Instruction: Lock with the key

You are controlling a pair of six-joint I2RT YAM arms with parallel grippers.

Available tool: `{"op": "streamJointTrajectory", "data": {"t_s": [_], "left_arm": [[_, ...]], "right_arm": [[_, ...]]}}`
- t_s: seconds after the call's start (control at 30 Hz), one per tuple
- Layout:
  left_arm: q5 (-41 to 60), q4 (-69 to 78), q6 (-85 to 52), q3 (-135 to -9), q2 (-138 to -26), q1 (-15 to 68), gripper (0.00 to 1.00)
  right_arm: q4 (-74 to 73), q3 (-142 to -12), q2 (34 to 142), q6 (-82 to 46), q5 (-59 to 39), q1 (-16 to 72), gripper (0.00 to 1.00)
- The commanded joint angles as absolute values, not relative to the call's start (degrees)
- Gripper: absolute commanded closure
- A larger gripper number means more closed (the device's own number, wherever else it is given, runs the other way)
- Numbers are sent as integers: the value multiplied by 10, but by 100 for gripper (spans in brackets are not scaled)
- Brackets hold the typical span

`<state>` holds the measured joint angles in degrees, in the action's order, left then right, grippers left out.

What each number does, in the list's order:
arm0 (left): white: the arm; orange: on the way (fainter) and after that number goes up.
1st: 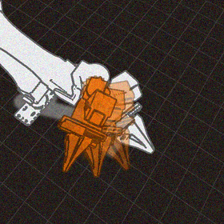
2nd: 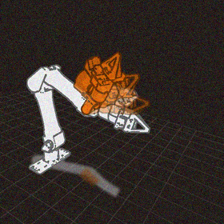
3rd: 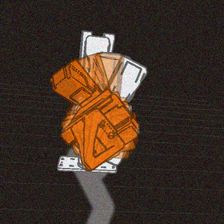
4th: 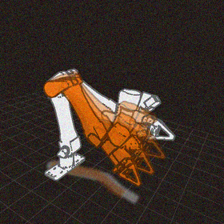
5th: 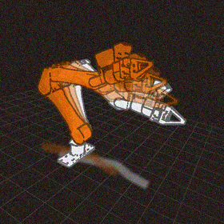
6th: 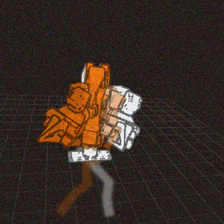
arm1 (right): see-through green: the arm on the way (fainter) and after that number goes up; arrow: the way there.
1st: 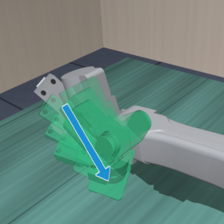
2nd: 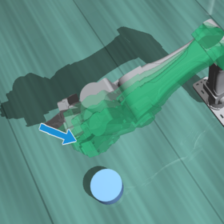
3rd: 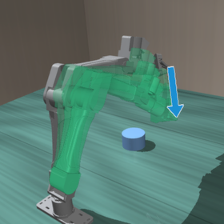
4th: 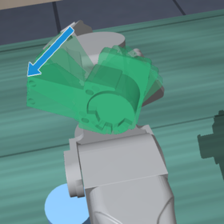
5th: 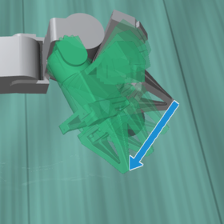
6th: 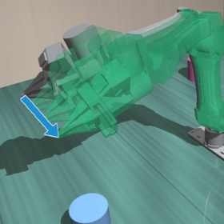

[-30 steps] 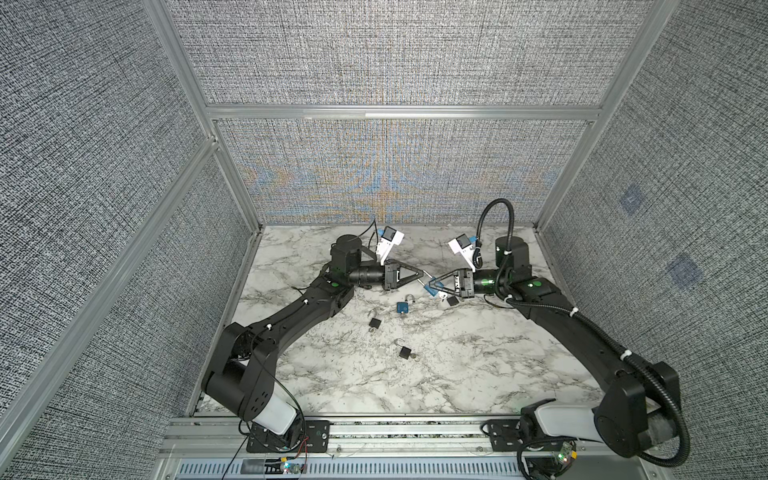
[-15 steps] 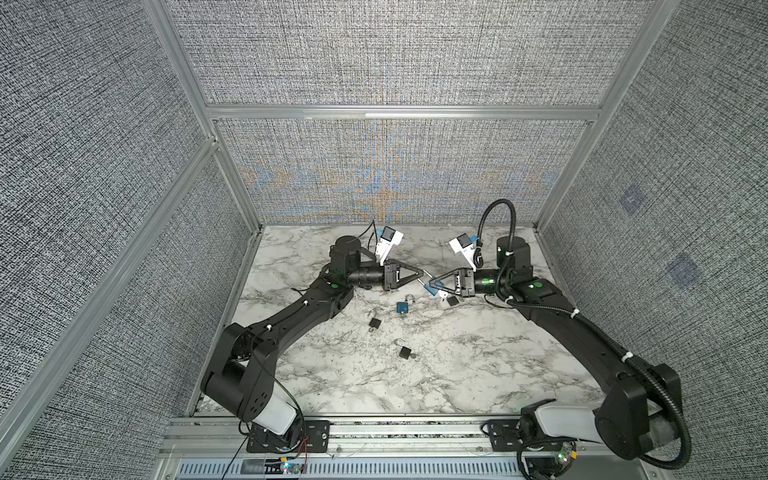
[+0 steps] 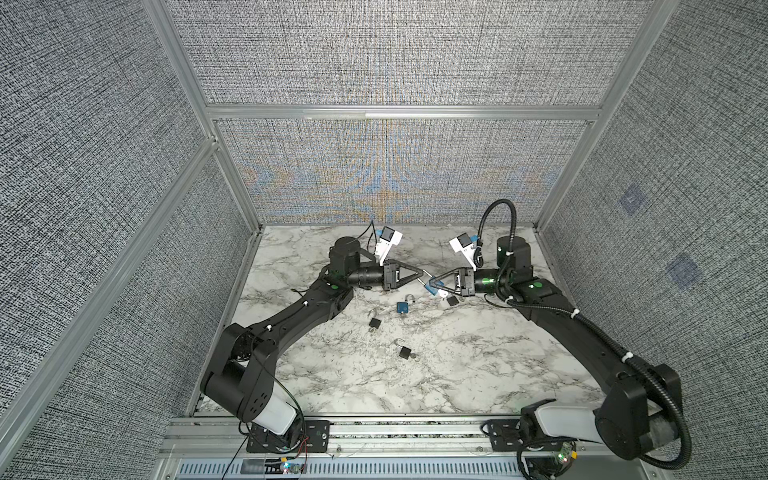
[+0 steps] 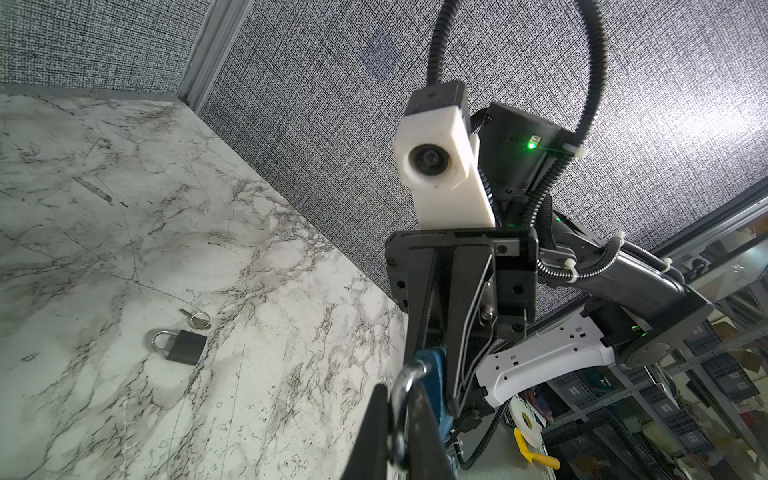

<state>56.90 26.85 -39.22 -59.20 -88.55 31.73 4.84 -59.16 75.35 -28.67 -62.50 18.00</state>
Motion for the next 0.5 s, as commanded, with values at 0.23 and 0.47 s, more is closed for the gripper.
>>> {"op": "streamJointTrajectory", "data": {"t_s": [0.23, 0.47], "left_arm": [[565, 258, -384, -584, -884, 322, 100], [567, 260, -386, -582, -888, 327, 100]], "right_arm": [[-20, -590, 751, -309, -633, 181, 100], [-29, -590, 755, -315, -632, 182, 100]]}}
